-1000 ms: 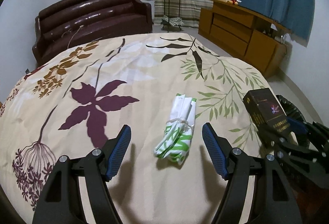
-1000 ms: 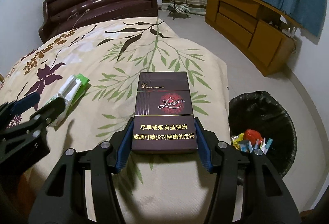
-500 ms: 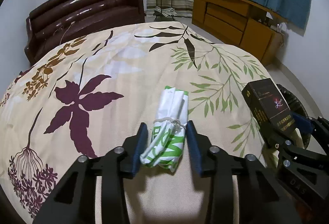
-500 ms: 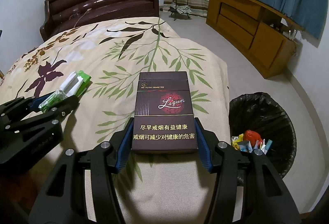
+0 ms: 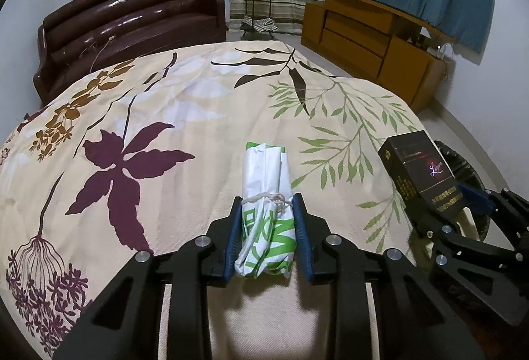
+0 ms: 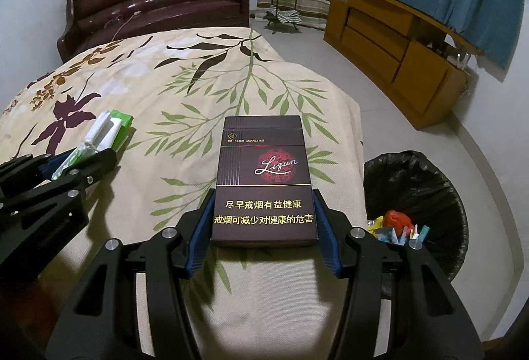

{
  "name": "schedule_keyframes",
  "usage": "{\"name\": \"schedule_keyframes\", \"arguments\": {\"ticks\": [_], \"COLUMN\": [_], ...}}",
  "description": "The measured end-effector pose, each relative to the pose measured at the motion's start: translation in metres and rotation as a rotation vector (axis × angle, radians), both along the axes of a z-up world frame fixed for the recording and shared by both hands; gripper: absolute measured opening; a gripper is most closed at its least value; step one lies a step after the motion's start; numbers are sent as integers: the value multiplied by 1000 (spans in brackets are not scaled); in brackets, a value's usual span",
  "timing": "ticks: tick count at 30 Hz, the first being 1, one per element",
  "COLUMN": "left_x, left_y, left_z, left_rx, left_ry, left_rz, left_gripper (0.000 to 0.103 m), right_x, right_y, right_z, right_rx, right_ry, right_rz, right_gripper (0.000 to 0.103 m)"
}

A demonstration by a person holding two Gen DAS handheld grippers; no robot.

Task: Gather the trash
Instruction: 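Carry the box and tissue pack over the black bin and open both tools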

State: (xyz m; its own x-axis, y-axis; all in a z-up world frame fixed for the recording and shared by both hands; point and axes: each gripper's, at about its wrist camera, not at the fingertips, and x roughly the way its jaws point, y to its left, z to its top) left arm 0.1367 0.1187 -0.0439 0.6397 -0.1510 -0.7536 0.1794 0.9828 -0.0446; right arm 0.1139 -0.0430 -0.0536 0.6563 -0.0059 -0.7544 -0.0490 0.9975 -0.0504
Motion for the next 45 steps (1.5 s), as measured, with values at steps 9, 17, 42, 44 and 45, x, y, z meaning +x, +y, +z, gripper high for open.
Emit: {"name": "schedule_keyframes", "arguments": {"ticks": [9, 17, 42, 44, 45], "left_x": [-8, -13, -53, -54, -54], "left_y": [-4, -18, -132, -148, -153], "left_z": [6, 9, 38, 37, 37], "left_rx": [-15, -31, -19, -11, -8], "left_ry": [-35, -44, -125, -127, -127], "left_rz": [-38, -104, -207, -221, -227], "left_gripper": [30, 30, 30, 30, 30], "right_x": [-7, -24, -62, -63, -64], "right_y": [-4, -21, -146, -163, -171], "right_z": [3, 10, 28, 29, 28], "right_rx": [-20, -38, -4, -4, -5], "right_ry": [-10, -31, -107, -113, -115], "right_rz": [-53, -135, -286, -303, -309], "right_gripper": [53, 53, 53, 53, 53]}}
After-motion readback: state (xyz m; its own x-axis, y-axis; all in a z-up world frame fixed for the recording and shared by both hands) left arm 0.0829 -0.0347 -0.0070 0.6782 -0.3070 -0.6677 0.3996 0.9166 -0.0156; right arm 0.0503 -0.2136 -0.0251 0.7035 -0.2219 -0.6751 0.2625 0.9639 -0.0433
